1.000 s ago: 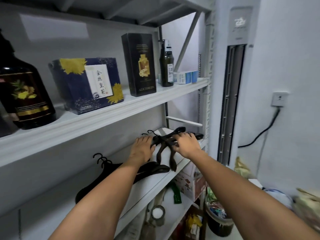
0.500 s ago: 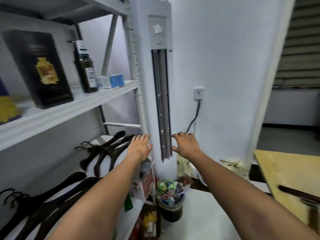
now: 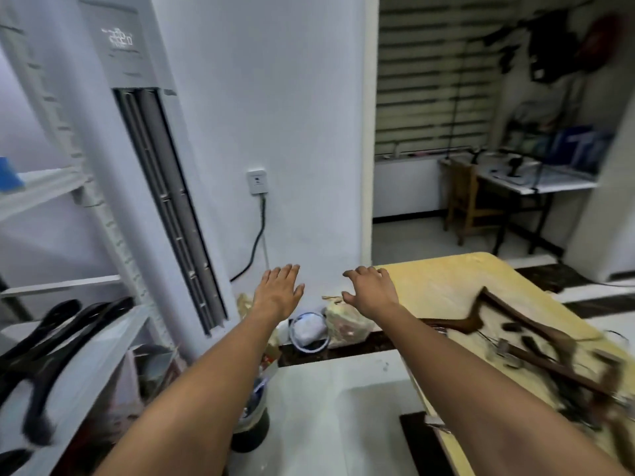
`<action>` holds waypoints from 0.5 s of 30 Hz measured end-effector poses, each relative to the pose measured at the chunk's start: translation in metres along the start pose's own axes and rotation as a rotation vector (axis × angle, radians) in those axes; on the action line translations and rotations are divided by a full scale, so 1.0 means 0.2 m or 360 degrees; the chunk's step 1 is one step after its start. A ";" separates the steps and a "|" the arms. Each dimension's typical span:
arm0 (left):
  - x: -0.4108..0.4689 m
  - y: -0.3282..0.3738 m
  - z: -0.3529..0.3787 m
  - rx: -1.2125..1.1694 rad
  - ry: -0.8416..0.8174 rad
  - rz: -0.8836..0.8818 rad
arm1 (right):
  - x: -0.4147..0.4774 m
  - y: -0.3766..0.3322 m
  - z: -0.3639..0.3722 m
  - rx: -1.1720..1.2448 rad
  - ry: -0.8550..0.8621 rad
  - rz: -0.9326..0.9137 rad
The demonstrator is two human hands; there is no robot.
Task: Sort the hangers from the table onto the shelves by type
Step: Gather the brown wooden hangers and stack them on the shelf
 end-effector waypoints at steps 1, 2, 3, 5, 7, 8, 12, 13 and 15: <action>0.02 0.09 0.02 -0.0007 -0.0009 0.0044 | -0.04 0.08 0.01 -0.0012 -0.0015 0.0043; 0.03 0.17 0.03 -0.0008 -0.0011 0.0085 | -0.08 0.16 0.01 -0.0024 -0.0029 0.0080; 0.04 0.27 0.05 -0.0007 -0.0020 0.0135 | -0.13 0.25 0.02 -0.0034 -0.0039 0.0128; 0.06 0.45 0.08 0.0005 -0.0029 0.0232 | -0.21 0.40 0.03 -0.0039 -0.0049 0.0218; 0.07 0.62 0.10 0.0014 -0.0043 0.0320 | -0.31 0.55 0.02 -0.0035 -0.0057 0.0306; 0.08 0.67 0.11 0.0019 -0.0051 0.0342 | -0.33 0.60 0.02 -0.0038 -0.0050 0.0332; 0.08 0.98 0.15 0.0041 -0.0066 0.0494 | -0.52 0.85 0.01 -0.0033 -0.0046 0.0488; 0.08 1.07 0.15 0.0046 -0.0068 0.0533 | -0.57 0.91 0.02 -0.0039 -0.0052 0.0528; 0.08 1.22 0.17 0.0034 -0.0070 0.0604 | -0.66 1.03 0.03 -0.0048 -0.0068 0.0592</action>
Point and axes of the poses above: each hand's wrist, its own x-axis towards the middle knuckle, its own z-axis out of the palm, y = z × x, the point moved 10 cm from there along x, towards the middle knuckle, and after that the axes turned 10 degrees about -z, right-handed, at the moved point
